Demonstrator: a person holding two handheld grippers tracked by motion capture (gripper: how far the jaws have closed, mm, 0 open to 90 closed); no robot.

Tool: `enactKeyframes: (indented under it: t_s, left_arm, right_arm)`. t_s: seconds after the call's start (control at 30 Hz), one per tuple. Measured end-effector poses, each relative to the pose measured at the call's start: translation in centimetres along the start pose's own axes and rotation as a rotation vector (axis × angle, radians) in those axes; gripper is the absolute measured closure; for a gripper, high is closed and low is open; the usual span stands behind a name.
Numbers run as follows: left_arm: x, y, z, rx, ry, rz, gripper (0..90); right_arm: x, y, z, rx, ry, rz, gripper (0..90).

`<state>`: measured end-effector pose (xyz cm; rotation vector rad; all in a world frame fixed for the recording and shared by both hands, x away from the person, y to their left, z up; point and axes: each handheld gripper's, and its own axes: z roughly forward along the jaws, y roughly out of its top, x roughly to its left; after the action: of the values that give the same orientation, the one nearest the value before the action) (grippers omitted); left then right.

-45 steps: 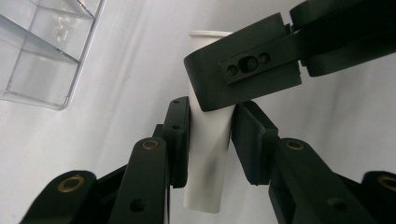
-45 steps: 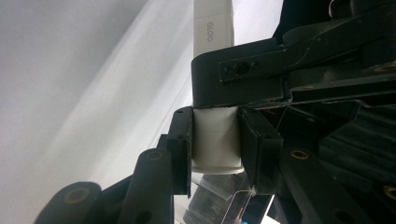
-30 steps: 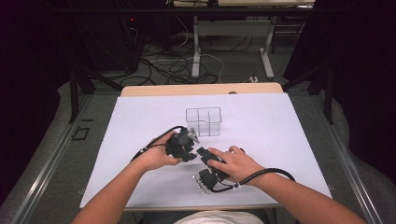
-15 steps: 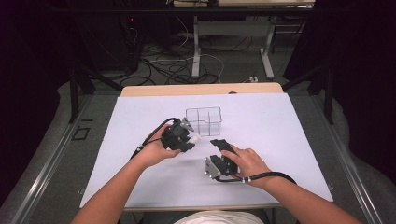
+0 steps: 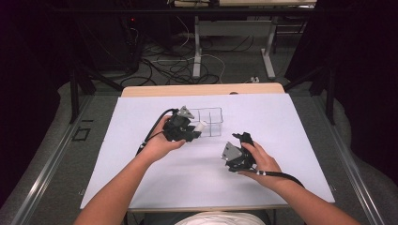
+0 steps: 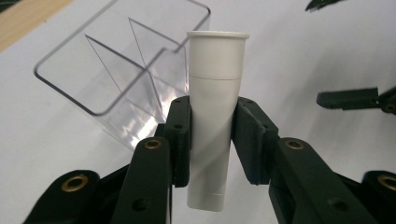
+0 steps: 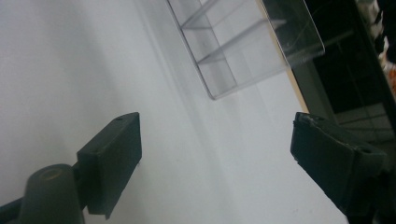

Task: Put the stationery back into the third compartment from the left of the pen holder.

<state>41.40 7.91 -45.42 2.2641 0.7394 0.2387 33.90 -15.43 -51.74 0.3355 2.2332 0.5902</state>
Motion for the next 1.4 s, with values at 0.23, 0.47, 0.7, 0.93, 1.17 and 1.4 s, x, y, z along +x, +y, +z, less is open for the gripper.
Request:
enactKeyframes:
  t_s: [0.23,0.47,0.7,0.93,1.17,1.4]
  left_arm:
    - [0.3,1.2,-0.3,-0.104,0.015,-0.048,68.8]
    - [0.2,2.6,0.0,-0.198,0.055,-0.083,68.8]
    - [-0.2,3.9,0.9,-0.281,0.088,-0.121,68.7]
    - [-0.4,4.7,1.8,-0.341,0.127,-0.157,68.7]
    - [-0.7,5.1,2.8,-0.387,0.155,-0.198,68.7]
    - [-0.7,5.0,4.0,-0.407,0.170,-0.231,68.7]
  right_arm:
    - [-1.5,-1.9,-0.4,0.026,0.013,0.188,10.9]
    - [-3.1,-3.8,-0.4,0.011,0.063,0.420,0.0]
    - [-5.0,-5.6,-0.4,-0.009,0.092,0.739,0.0]
    - [-5.8,-7.4,0.0,-0.005,0.124,0.889,0.0]
    - [-5.8,-7.6,0.0,-0.013,0.135,0.940,0.0]
    - [-5.4,-7.6,0.4,-0.005,0.154,0.936,0.0]
